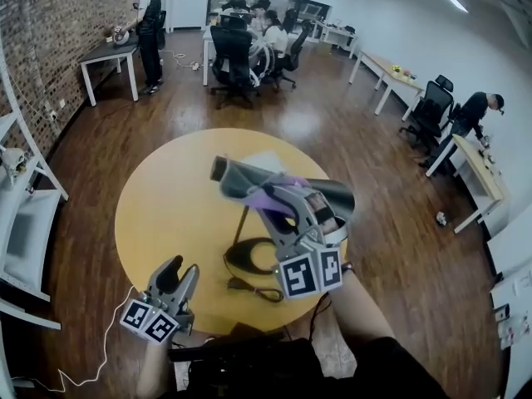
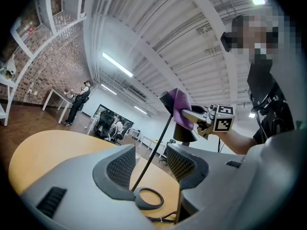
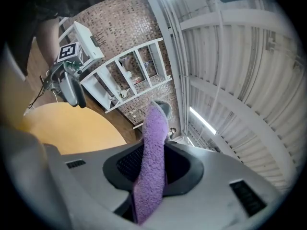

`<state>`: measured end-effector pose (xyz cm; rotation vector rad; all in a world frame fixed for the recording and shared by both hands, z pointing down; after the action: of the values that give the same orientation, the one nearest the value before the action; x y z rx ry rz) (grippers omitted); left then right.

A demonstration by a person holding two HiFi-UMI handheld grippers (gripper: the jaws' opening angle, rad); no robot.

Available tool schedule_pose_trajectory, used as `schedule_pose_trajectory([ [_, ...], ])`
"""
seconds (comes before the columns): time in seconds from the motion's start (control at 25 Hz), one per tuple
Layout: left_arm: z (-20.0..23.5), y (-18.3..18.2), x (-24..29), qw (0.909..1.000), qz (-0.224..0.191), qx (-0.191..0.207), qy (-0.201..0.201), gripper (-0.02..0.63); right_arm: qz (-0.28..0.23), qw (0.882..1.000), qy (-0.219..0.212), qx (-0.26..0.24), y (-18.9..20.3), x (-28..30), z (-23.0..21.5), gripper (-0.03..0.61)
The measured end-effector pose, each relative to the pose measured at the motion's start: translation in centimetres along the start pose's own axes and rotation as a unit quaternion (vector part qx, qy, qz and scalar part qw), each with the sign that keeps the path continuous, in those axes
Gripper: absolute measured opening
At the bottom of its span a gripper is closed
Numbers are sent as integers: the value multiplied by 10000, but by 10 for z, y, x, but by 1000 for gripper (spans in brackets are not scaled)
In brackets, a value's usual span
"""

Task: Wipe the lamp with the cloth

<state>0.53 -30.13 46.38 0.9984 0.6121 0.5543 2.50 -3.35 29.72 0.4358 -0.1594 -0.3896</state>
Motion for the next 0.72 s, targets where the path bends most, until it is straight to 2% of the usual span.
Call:
schedule_pose_trajectory([
  [0.24, -8, 2, 25, 9991, 260, 41, 321, 189, 406, 9982, 277, 342, 33, -29, 6, 103],
  [0.4, 4, -1, 35, 9980, 338, -114, 514, 189, 497, 9958, 387, 663, 43, -33, 11, 103],
  [0.6, 2, 13, 35, 9975, 527, -176, 446, 189, 520, 9928, 543, 934, 68, -64, 21, 103],
  [0.72, -5, 24, 41, 9968, 662, -232, 376, 189, 536, 9931, 541, 893, 84, -87, 22, 103],
])
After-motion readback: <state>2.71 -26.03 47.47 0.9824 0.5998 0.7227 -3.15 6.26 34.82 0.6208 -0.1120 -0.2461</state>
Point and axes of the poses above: the fingertips, and each gripper's own axes: x forward along the fingers, z to its left, y out of its underside, the point moved 10 cm from there along -x, backward along the fingers
